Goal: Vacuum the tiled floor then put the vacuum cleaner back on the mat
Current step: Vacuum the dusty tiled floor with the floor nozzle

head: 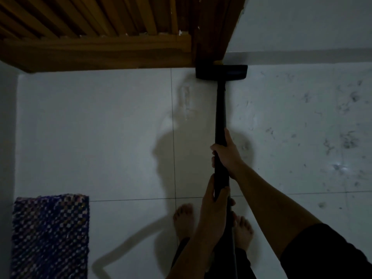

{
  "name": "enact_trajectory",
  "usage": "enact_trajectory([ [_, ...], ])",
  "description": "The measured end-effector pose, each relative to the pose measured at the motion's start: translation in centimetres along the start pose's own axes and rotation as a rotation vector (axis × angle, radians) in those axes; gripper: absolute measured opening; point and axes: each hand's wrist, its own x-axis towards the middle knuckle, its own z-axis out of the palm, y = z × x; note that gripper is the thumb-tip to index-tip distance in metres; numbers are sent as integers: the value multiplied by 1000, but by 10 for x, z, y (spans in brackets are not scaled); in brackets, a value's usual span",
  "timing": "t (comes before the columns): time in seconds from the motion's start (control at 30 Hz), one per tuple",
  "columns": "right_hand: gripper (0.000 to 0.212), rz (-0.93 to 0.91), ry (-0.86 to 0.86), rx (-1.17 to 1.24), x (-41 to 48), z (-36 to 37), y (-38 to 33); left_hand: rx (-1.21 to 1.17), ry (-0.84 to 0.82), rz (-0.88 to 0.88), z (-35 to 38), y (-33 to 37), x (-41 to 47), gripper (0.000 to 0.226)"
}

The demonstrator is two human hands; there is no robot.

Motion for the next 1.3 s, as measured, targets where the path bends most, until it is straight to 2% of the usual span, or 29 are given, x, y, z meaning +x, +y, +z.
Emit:
enact_trajectory([
  [0.63, 69, -1, 74, 18, 21, -107, -6, 29, -84, -59, 94, 1, 21, 45],
  [0.87, 77, 24, 60, 34, 20, -122, -1, -40, -81, -82, 110, -5, 20, 42],
  [1.0, 71, 33, 41, 56, 15, -129, 6, -56, -74, -101, 117, -8, 13, 41],
  [1.3, 71, 24, 10, 54, -15, -134, 21, -36, -37, -97, 124, -25, -16, 43],
])
